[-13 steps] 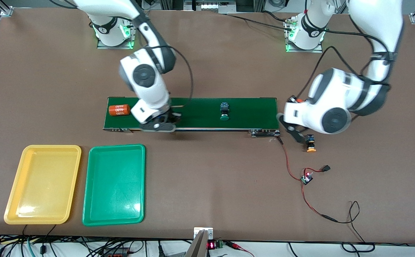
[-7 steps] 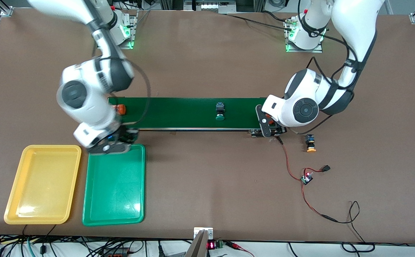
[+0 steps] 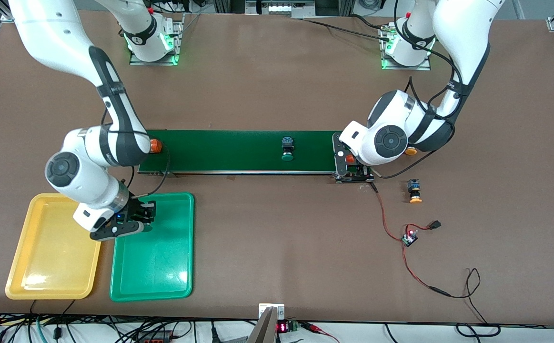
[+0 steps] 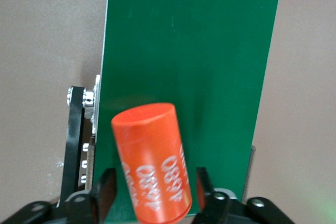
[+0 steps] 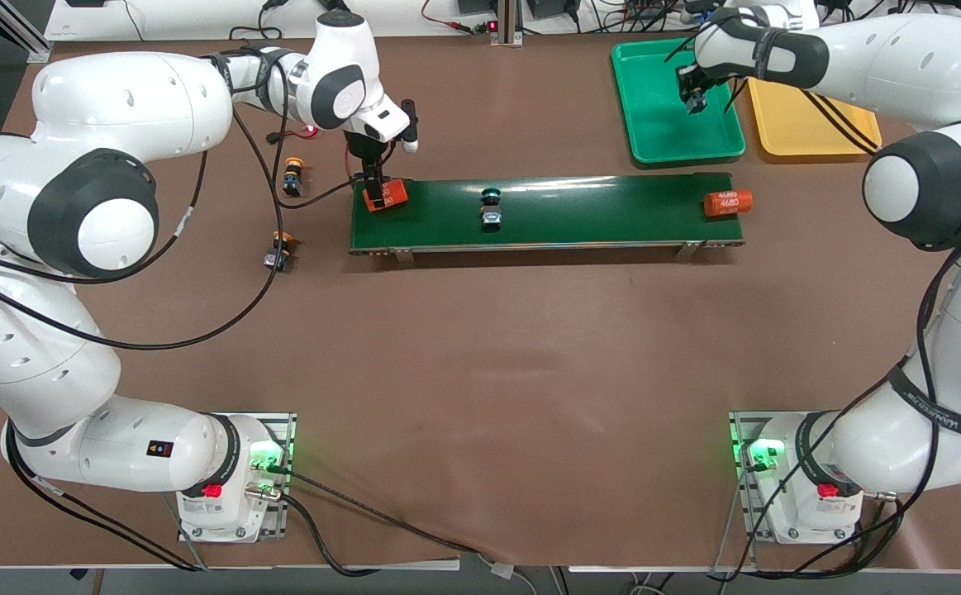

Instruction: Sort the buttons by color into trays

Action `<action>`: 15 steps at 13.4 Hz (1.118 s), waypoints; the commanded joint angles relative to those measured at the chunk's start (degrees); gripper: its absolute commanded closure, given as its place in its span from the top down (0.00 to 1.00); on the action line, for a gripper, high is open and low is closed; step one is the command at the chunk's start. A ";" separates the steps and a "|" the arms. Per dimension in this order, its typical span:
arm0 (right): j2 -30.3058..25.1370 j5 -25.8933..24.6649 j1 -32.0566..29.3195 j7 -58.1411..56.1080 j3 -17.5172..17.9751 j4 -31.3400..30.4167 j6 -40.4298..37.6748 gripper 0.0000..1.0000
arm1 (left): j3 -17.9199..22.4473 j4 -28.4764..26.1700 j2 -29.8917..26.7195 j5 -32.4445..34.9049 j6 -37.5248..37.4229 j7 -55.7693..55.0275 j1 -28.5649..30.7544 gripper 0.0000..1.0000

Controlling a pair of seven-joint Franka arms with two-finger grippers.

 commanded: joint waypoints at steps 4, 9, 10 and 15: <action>4.02 0.35 -1.80 -1.34 0.73 1.29 3.28 0.26 | 0.57 6.07 -2.83 0.08 -6.81 -7.48 2.91 1.00; 3.76 0.70 -1.63 -0.37 0.73 -0.55 4.16 1.00 | 6.44 18.83 -2.65 0.52 -22.94 -23.94 3.00 1.00; 3.49 0.79 -1.45 -0.29 0.73 -0.64 3.98 1.00 | 8.03 20.50 -2.31 0.35 -22.94 -24.21 3.00 1.00; -5.10 1.23 1.09 6.37 1.25 -10.19 4.07 1.00 | 11.91 25.88 -1.51 0.35 -22.68 -50.68 2.83 1.00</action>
